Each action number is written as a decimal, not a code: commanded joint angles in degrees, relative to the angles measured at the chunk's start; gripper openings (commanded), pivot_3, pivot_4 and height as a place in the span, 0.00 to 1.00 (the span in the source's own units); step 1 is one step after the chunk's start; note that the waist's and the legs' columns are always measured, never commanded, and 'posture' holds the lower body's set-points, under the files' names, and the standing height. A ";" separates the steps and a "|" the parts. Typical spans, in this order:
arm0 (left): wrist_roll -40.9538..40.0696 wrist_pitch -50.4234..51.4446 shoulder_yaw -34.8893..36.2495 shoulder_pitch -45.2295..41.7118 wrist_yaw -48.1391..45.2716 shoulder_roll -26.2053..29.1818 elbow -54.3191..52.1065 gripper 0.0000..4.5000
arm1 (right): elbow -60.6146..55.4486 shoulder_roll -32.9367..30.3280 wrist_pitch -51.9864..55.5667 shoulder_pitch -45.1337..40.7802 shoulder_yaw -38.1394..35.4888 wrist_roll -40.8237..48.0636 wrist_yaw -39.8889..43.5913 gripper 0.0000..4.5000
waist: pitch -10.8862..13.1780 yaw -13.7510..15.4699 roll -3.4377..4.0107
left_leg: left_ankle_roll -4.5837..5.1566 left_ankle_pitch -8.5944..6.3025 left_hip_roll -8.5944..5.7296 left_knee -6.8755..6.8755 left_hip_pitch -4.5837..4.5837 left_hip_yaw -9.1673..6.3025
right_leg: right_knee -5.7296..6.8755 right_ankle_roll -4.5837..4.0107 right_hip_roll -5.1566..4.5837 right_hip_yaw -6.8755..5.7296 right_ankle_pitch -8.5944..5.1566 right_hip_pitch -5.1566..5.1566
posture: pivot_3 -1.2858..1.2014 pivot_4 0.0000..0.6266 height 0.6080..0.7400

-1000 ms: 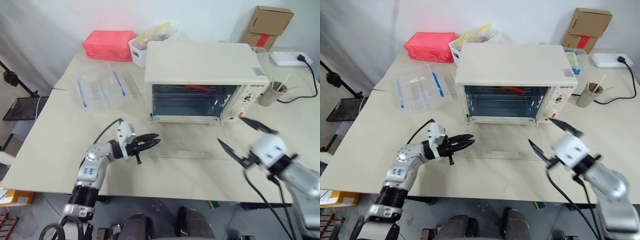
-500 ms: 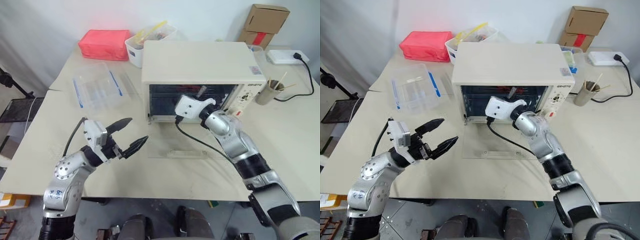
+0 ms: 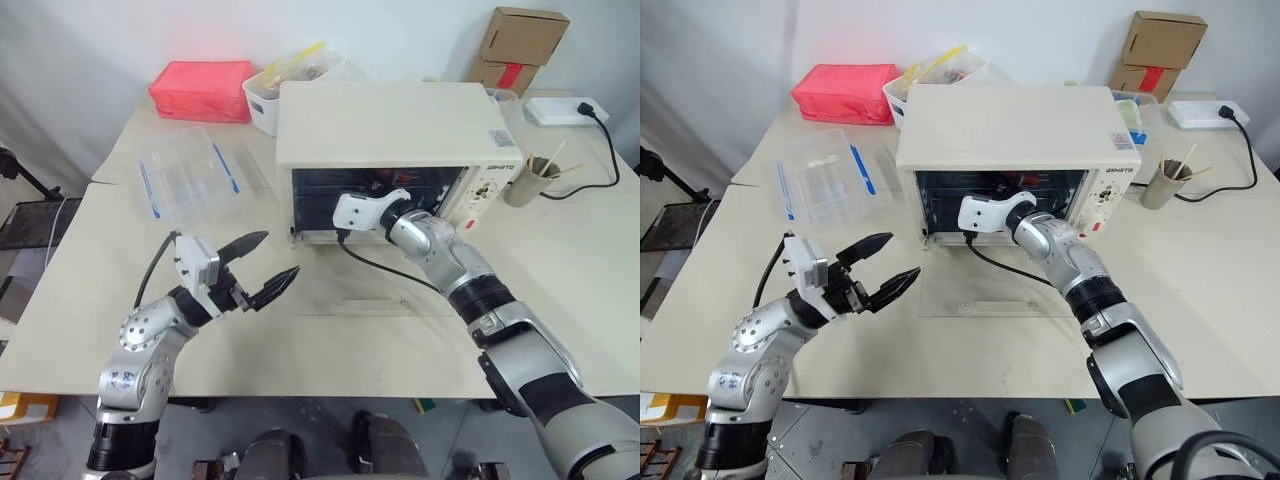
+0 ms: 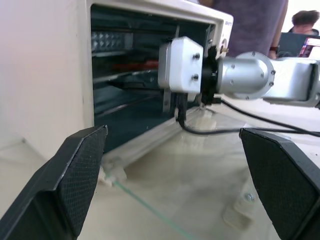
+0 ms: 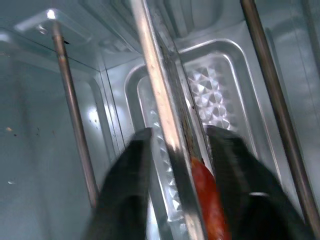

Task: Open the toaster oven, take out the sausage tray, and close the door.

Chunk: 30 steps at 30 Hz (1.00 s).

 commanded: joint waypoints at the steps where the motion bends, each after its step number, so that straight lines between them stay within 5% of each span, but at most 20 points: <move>1: 0.60 -1.31 -1.80 -7.54 -1.52 -1.66 7.00 1.00 | -1.49 -0.34 -1.60 -1.03 -0.24 -0.32 -1.18 0.06 | -0.04 0.11 -0.09 | 0.00 0.01 -0.01 0.01 0.00 -0.02 | 0.02 0.00 0.01 -0.01 0.00 0.02 | 0.52 0.24 1.00; 15: 1.52 -4.50 -0.99 -28.33 -4.10 -5.57 28.48 1.00 | -14.54 -3.41 -1.85 3.08 -1.25 -0.73 2.95 0.01 | -0.05 0.35 -0.24 | 0.01 0.05 -0.01 0.06 -0.20 -0.15 | -0.11 0.05 0.08 -0.11 0.03 0.01 | 0.52 0.24 1.00; 30: -1.28 -0.94 1.12 -27.69 -7.21 -4.37 29.57 1.00 | -57.09 -13.32 8.92 33.11 -9.86 -1.65 18.91 0.01 | -0.01 1.88 -0.23 | 0.05 0.08 -0.05 0.16 -0.65 -0.25 | -0.16 0.10 0.12 -0.22 0.04 -0.28 | 0.52 0.24 1.00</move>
